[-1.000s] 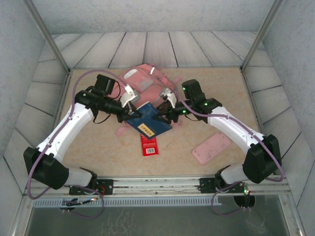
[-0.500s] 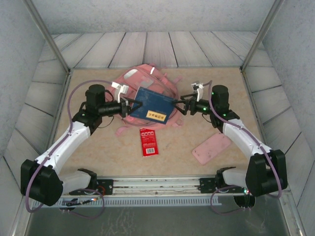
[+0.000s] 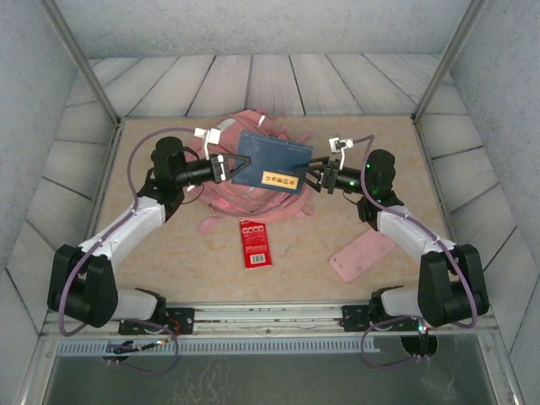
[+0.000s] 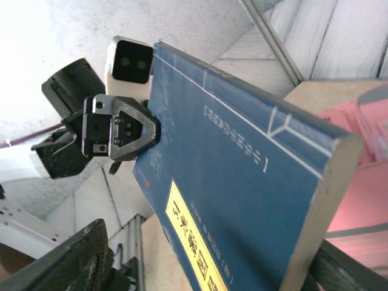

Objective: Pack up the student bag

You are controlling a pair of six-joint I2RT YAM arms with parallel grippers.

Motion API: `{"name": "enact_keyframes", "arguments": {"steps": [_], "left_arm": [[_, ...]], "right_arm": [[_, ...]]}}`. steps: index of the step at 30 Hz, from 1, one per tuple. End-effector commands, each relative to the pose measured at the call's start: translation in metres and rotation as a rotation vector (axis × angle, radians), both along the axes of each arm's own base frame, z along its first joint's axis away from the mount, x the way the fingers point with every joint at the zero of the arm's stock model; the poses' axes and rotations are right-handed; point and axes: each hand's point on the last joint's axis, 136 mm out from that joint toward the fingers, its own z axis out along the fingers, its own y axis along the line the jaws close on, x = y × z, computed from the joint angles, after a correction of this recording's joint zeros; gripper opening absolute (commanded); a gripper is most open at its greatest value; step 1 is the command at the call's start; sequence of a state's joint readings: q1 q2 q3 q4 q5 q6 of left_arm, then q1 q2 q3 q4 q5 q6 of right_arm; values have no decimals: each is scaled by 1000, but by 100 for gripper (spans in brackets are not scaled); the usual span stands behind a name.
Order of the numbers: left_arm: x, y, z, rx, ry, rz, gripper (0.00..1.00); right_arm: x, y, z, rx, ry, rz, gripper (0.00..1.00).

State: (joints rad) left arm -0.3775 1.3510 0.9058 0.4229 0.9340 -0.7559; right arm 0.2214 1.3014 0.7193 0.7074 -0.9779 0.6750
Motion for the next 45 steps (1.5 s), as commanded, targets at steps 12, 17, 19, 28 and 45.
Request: {"name": "enact_keyframes", "arguments": {"steps": [12,17,19,28,45], "left_arm": [[5,-7,23,-53,-84,-58,0],[23,6,-25,232,-57,81,17],[23,8,-33,285,-66,96,31],[36,2,-78,585,-124,158,39],[43,-115,-180,804,-74,-135,43]], "right_arm": [[-13,6,14,55,-18,101,13],[4,-12,9,33,0,-51,0],[12,-27,6,13,10,-138,0],[37,-98,-21,-283,108,-564,0],[5,-184,-29,-633,173,-971,0]]}}
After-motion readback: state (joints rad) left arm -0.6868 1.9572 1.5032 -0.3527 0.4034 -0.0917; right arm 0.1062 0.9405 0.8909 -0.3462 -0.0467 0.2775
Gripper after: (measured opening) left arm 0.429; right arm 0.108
